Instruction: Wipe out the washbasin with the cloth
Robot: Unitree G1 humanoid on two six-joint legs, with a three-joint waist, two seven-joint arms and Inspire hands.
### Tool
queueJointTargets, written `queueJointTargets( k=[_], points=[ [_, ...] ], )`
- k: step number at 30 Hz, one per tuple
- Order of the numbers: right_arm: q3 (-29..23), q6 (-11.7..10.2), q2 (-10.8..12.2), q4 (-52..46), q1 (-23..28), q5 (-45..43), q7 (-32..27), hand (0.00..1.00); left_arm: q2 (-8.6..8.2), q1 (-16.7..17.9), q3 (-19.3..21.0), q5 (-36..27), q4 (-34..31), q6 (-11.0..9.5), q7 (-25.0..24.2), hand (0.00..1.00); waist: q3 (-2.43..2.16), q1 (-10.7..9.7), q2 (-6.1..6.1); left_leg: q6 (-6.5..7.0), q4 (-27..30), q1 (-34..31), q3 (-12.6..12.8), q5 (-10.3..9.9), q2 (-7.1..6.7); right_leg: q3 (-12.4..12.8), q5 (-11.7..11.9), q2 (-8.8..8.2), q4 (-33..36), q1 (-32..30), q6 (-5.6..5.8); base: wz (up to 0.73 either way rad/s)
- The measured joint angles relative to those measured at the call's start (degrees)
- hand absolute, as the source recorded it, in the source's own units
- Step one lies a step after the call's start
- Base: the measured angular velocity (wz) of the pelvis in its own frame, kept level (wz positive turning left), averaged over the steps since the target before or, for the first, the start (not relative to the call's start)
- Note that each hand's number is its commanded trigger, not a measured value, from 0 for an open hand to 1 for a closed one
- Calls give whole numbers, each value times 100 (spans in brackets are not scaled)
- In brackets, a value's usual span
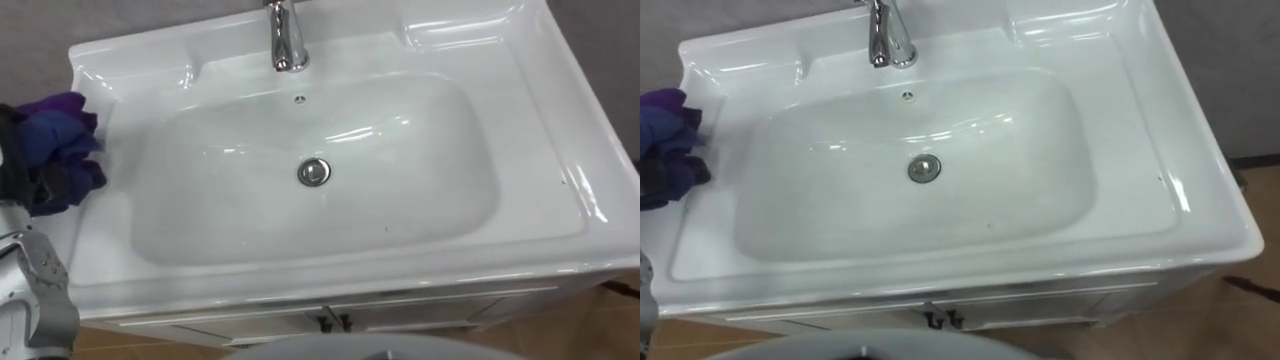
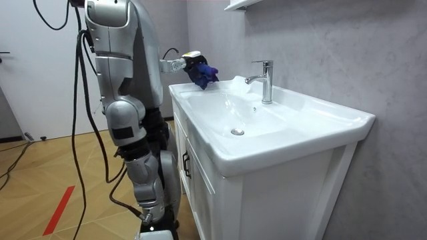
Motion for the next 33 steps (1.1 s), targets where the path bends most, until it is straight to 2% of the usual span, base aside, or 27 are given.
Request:
queueJointTargets(
  k=[6, 19, 30, 31, 32, 33],
  points=[
    [-2, 10, -1, -220, 74, 9, -46, 0, -1, 0, 9, -213, 98, 119, 0, 100, 22, -4, -48, 0, 1, -7, -3, 0, -8, -7, 0, -6, -19, 4, 2, 0],
    [1, 9, -5, -259, 118, -6, -236, 0, -2, 39, -2, -522, 118, 110, 108, 100, 42, -75, -71, 1, -22, -16, -1, 0, -16, -6, -1, -9, -38, 1, 7, 0],
    [1, 10, -4, -271, 114, -6, -287, 0, -2, 40, -34, -522, 298, 106, 107, 100, 22, -150, -33, 1, -21, -13, 2, -1, -19, 0, -2, -11, -38, 0, 8, 0],
    [1, 10, -4, -271, 115, -6, -287, 0, -2, 40, -34, -522, 298, 106, 107, 70, 19, -151, -29, 1, -21, -12, 3, -1, -19, 0, -1, -11, -37, 0, 8, 0],
    [1, 10, -5, -271, 115, -6, -287, 0, -2, 40, -34, -522, 298, 106, 107, 52, 16, -153, -25, 1, -21, -12, 3, -1, -19, 1, -2, -11, -36, 0, 8, 0],
    [1, 10, -4, -271, 113, -3, -287, 0, -2, 40, -34, -522, 298, 105, 107, 0, 16, -156, -26, 1, -21, -11, 3, -1, -19, 2, -1, -11, -36, 0, 8, 0]
  ],
)
